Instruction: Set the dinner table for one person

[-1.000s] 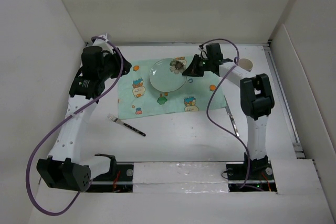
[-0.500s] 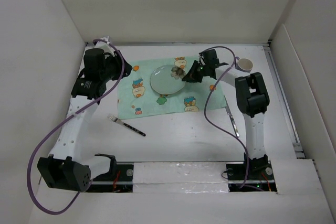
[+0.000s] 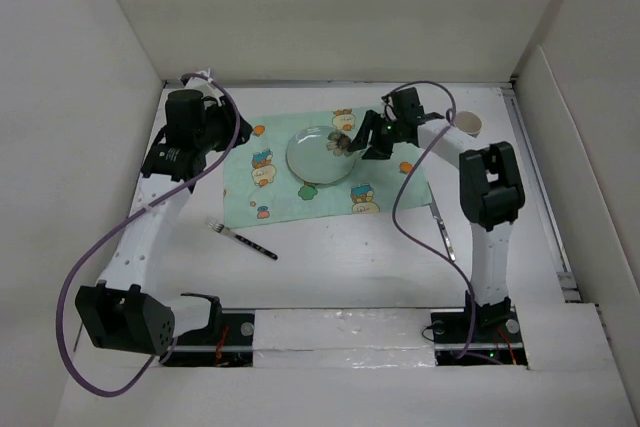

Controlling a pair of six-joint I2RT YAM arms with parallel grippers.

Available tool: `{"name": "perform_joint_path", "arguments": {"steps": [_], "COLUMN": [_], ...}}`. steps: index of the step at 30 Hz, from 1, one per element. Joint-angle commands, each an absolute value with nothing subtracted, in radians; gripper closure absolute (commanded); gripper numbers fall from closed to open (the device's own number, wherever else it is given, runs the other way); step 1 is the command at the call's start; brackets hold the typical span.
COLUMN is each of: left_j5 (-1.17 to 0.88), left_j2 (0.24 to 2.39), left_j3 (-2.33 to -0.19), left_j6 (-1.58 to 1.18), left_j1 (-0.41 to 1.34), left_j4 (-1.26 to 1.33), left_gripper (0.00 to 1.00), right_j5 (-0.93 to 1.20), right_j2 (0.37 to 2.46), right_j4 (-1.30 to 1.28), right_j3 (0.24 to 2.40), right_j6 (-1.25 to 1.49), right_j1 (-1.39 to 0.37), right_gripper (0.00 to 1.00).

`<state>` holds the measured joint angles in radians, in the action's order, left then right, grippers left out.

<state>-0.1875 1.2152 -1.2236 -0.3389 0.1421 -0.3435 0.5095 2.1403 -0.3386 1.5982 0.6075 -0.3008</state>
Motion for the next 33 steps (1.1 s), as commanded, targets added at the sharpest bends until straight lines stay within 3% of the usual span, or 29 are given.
{"name": "perform_joint_path", "arguments": {"steps": [1, 2, 5, 6, 9, 13, 14, 15, 16, 17, 18, 24, 33], "left_j5": [-0.169, -0.169, -0.172, -0.179, -0.205, -0.221, -0.235, -0.235, -0.239, -0.245, -0.25, -0.247, -0.239], "left_j2": [1.215, 1.216, 1.224, 1.226, 1.236, 1.25, 1.258, 1.258, 1.259, 1.259, 1.261, 1.252, 1.25], "left_j3": [-1.278, -1.273, -1.255, -1.247, -1.221, -1.212, -1.213, -1.213, -1.21, -1.207, -1.204, -1.184, -1.183], "left_j6": [-0.318, -0.318, -0.316, -0.318, -0.322, -0.324, -0.327, -0.327, -0.33, -0.333, -0.337, -0.339, -0.334], "left_j1": [0.137, 0.137, 0.137, 0.137, 0.137, 0.137, 0.137, 0.137, 0.137, 0.137, 0.137, 0.137, 0.137], "left_j4": [-0.327, -0.327, -0.319, -0.315, -0.298, -0.285, -0.278, -0.278, -0.276, -0.27, -0.265, -0.249, -0.247], "left_gripper": [0.66, 0.74, 1.0, 1.0, 1.0, 1.0, 0.96, 0.92, 0.89, 0.85, 0.8, 0.74, 0.73], "right_j5": [0.476, 0.466, 0.361, 0.271, 0.221, 0.006, -0.213, -0.215, -0.253, -0.297, -0.287, -0.301, -0.219], "right_j2": [1.929, 1.889, 1.731, 1.694, 1.603, 1.577, 1.615, 1.615, 1.637, 1.688, 1.713, 1.845, 1.985], "right_j4": [-0.383, -0.39, -0.402, -0.397, -0.364, -0.402, -0.466, -0.466, -0.513, -0.529, -0.549, -0.603, -0.614], "right_j3": [1.573, 1.515, 1.369, 1.332, 1.246, 1.331, 1.424, 1.425, 1.455, 1.48, 1.532, 1.604, 1.71], "right_j6": [0.493, 0.473, 0.407, 0.403, 0.434, 0.448, 0.449, 0.449, 0.449, 0.452, 0.457, 0.46, 0.434], "right_j1": [-0.252, -0.241, -0.189, -0.167, -0.046, 0.026, 0.035, 0.035, 0.055, 0.067, 0.084, 0.159, 0.178], "right_gripper": [0.37, 0.39, 0.93, 1.0, 1.0, 1.0, 0.85, 0.84, 0.77, 0.62, 0.59, 0.56, 0.56]}}
